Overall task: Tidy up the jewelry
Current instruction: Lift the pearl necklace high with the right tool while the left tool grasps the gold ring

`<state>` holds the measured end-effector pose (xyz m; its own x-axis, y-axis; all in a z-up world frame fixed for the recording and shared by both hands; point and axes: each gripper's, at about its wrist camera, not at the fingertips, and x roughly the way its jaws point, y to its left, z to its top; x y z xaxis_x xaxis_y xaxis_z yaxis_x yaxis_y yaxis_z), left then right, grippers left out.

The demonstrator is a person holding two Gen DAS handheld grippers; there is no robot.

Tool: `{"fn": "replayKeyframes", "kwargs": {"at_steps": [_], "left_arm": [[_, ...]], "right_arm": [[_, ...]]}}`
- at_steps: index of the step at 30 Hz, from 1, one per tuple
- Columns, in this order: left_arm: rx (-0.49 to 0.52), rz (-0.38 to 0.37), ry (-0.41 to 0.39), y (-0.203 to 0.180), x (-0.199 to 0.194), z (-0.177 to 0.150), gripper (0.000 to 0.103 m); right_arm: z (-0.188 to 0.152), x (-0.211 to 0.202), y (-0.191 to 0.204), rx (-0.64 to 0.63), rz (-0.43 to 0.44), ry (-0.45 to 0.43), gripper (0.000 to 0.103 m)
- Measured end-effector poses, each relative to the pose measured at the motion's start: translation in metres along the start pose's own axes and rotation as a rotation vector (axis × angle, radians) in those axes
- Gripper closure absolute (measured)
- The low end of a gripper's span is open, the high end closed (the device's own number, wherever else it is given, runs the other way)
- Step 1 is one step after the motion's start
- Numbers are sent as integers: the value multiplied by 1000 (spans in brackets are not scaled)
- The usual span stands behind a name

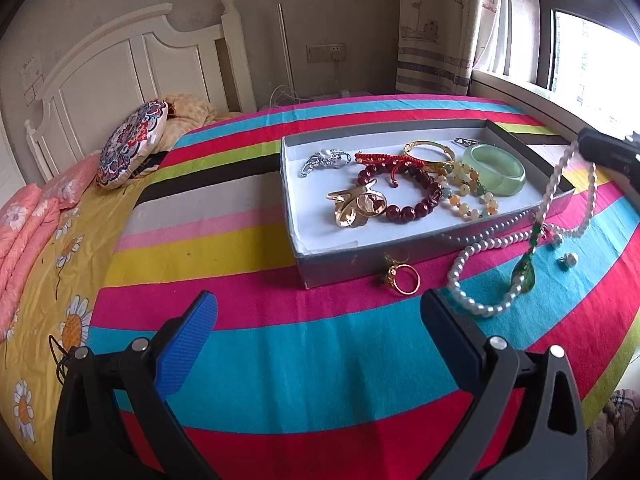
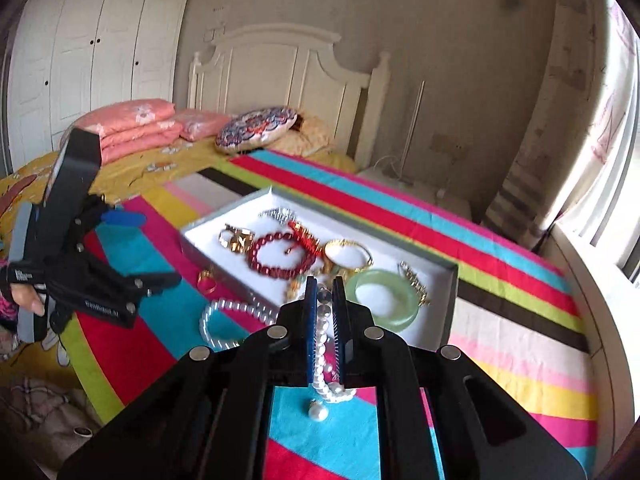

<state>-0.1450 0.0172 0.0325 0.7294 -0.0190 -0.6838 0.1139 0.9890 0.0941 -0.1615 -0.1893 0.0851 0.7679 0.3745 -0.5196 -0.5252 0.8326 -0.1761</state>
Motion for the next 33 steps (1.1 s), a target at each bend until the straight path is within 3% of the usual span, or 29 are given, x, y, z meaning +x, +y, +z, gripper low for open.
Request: {"fn": "replayKeyframes", "kwargs": {"at_steps": [9, 13, 15, 19, 24, 26, 33], "left_arm": [[7, -4, 27, -2, 2, 1, 3], [-27, -88, 28, -11, -2, 2, 3], [-15, -95, 55, -23, 4, 5, 10], [-27, -88, 133, -33, 24, 12, 42], [-45, -79, 135, -30, 30, 15, 52], [-14, -100, 120, -34, 28, 14, 79], [-1, -120, 88, -38, 21, 16, 80]], "right_arm": [[17, -32, -6, 31, -1, -110, 94], [23, -42, -9, 30, -6, -138, 94], [21, -42, -11, 41, -3, -135, 94], [14, -39, -14, 54, 1, -116, 94], [9, -40, -19, 76, 4, -117, 94], [8, -39, -20, 81, 7, -117, 94], [7, -39, -16, 77, 13, -116, 94]]}}
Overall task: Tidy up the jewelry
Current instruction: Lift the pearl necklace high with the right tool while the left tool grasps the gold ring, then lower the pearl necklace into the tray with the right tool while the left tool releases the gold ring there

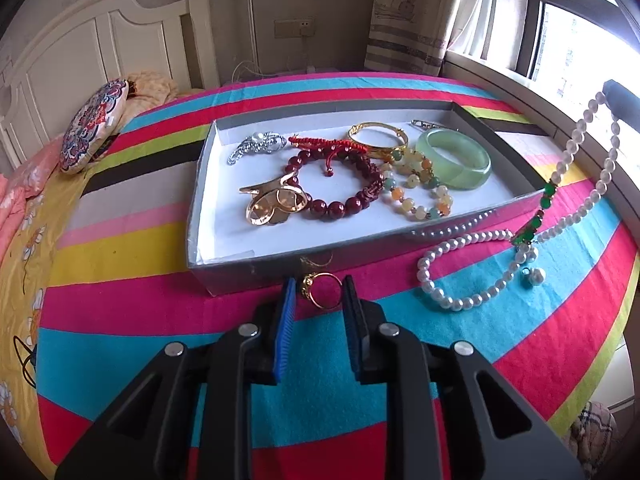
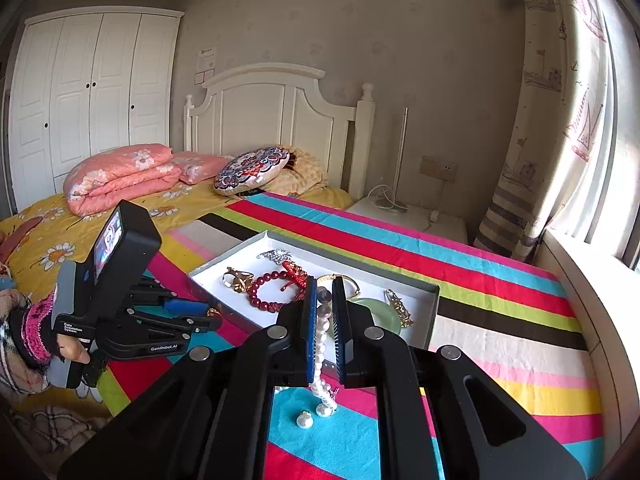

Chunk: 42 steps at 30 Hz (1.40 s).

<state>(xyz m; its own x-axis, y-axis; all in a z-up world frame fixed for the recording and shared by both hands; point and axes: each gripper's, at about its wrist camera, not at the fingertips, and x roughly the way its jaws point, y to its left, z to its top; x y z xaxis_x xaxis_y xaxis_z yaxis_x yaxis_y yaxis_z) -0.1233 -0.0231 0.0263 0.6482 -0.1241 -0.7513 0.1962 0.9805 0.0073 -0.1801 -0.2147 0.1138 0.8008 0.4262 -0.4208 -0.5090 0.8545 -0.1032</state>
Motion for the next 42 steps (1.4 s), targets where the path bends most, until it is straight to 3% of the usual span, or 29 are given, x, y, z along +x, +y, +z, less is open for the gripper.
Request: {"fn": "replayKeyframes", "kwargs": {"at_steps": [14, 23, 32, 42], "left_arm": [[43, -4, -139, -11, -58, 21, 80], [63, 3, -186, -10, -80, 37, 80], [88, 16, -204, -7, -79, 56, 80], [50, 28, -174, 12, -50, 81, 80]], "right_arm": [[47, -20, 1, -56, -37, -105, 94], [78, -29, 2, -112, -55, -158, 94], [119, -18, -6, -128, -60, -188, 94], [151, 41, 3, -143, -36, -154, 94]]}}
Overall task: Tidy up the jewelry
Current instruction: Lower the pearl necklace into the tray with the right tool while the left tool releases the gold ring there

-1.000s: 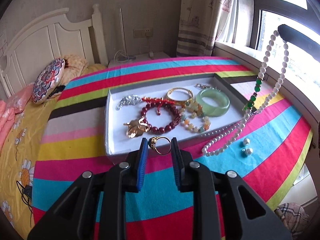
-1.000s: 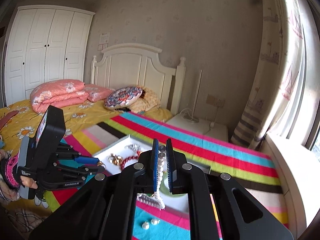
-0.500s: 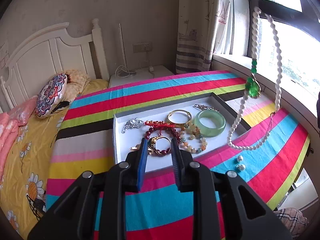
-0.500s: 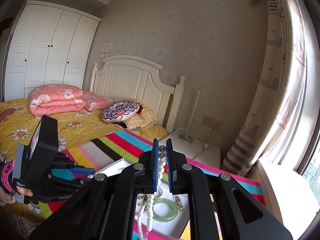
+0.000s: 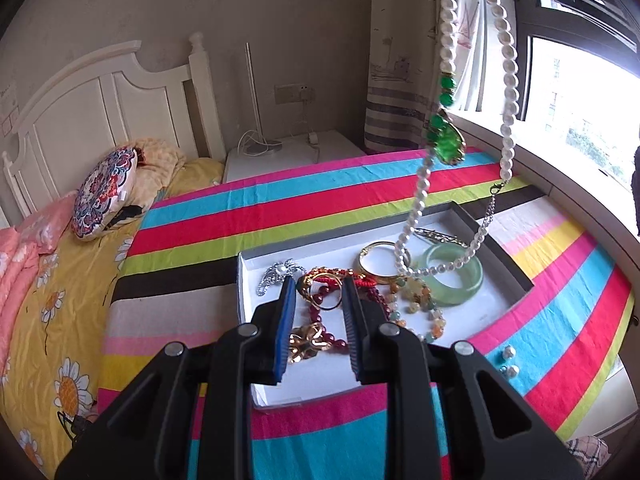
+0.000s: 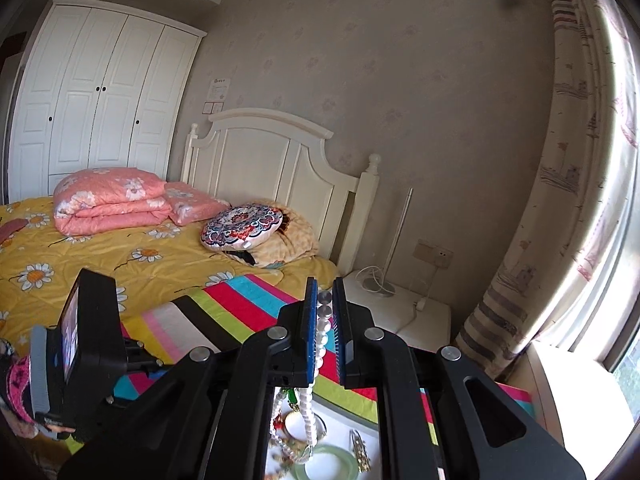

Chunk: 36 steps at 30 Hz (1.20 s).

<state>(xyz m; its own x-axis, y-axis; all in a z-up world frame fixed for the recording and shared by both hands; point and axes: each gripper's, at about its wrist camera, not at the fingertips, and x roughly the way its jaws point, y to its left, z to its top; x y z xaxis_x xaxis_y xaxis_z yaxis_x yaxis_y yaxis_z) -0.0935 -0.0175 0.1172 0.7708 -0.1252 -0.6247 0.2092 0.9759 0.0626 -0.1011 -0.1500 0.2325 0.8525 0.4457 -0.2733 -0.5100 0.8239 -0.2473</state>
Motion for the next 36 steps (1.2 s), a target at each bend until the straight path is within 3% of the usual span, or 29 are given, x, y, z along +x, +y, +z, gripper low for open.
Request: {"fn": "replayKeyframes", "kwargs": {"at_steps": [9, 14, 19, 26, 30, 36], "left_arm": [[-47, 11, 36, 21, 23, -6, 80], [-61, 12, 55, 25, 36, -11, 80], [-54, 6, 81, 24, 48, -16, 80], [-48, -6, 113, 18, 64, -22, 80], [-31, -22, 125, 12, 68, -21, 80], [-17, -83, 147, -1, 78, -15, 80]], "right_arm": [[3, 42, 3, 47, 90, -18, 94], [-12, 61, 17, -22, 110, -19, 94], [-57, 101, 0, -35, 51, 132, 94], [-110, 119, -41, 43, -3, 236, 94], [-135, 117, -40, 44, 83, 294, 94], [-156, 118, -24, -12, 80, 397, 94]]}}
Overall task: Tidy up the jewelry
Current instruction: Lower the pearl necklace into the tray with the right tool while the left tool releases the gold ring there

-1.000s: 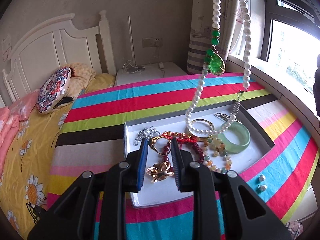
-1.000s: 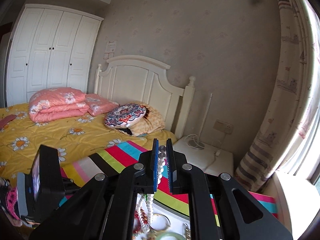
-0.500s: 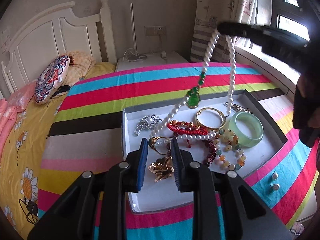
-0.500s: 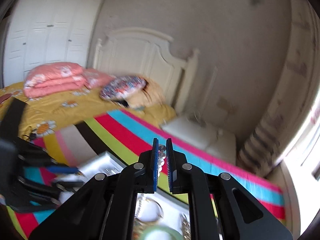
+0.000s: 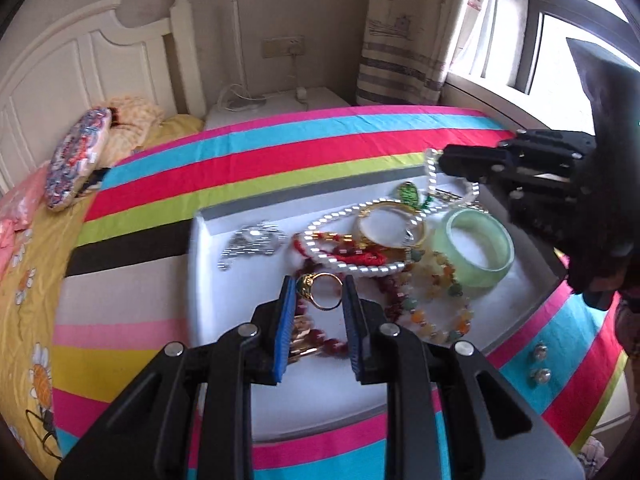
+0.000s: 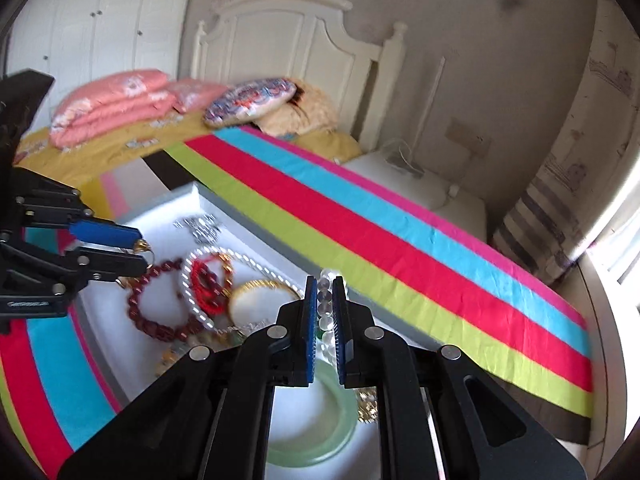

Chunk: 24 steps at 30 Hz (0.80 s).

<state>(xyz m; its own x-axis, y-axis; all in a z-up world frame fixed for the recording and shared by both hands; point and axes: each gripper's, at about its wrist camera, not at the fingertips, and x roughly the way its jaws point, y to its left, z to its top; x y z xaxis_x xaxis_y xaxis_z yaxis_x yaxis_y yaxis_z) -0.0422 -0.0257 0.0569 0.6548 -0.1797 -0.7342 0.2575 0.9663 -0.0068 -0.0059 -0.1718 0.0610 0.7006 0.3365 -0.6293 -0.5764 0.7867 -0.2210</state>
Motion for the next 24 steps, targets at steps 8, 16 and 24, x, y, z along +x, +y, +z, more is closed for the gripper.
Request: {"fn": "replayKeyframes", "kwargs": {"at_steps": [8, 16, 24], "left_arm": [[32, -7, 75, -13, 28, 4, 80], [14, 11, 21, -9, 15, -4, 35], [2, 103, -116, -5, -31, -23, 5]], "right_arm": [[-5, 15, -2, 21, -19, 133, 93], [-13, -1, -16, 131, -17, 118, 38], [-25, -63, -24, 236, -27, 9, 20]]}}
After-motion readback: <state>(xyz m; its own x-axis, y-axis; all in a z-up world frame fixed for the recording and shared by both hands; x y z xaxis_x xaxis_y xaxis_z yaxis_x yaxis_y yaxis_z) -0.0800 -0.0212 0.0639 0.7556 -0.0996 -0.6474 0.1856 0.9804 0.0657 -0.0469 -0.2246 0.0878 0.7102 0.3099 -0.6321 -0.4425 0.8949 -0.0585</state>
